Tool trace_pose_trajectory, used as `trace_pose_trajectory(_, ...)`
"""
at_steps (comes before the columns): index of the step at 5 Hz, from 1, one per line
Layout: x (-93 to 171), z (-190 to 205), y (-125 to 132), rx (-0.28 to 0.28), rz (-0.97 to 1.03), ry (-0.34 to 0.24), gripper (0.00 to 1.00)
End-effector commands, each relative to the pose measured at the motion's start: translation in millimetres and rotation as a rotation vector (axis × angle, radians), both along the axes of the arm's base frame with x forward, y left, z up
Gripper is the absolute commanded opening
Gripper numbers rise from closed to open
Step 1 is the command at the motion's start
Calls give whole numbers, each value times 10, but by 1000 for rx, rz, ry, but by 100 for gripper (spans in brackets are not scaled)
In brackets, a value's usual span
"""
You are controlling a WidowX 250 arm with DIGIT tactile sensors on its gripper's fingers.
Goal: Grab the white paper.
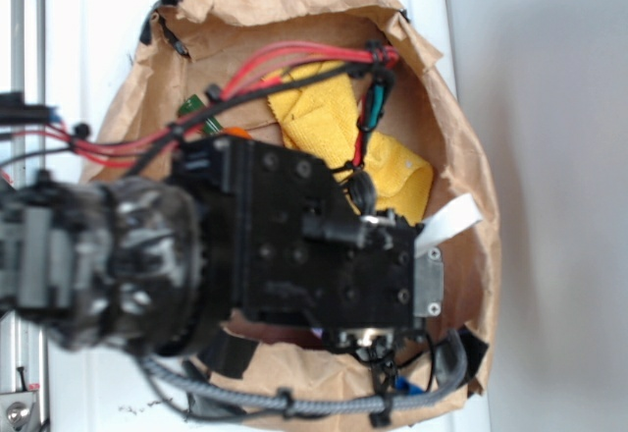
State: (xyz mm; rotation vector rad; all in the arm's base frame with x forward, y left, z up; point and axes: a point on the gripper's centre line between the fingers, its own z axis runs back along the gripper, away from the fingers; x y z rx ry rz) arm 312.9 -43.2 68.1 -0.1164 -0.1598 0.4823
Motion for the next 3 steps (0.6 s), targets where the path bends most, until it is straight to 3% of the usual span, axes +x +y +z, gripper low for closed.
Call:
trace_pose_trajectory(1, 72, -207, -79, 52, -19, 34, 100)
trace_pose_trajectory(2, 61, -153, -29, 58, -4, 14, 0)
trace_pose_trajectory(3, 49, -4, 50, 34, -11, 6, 0)
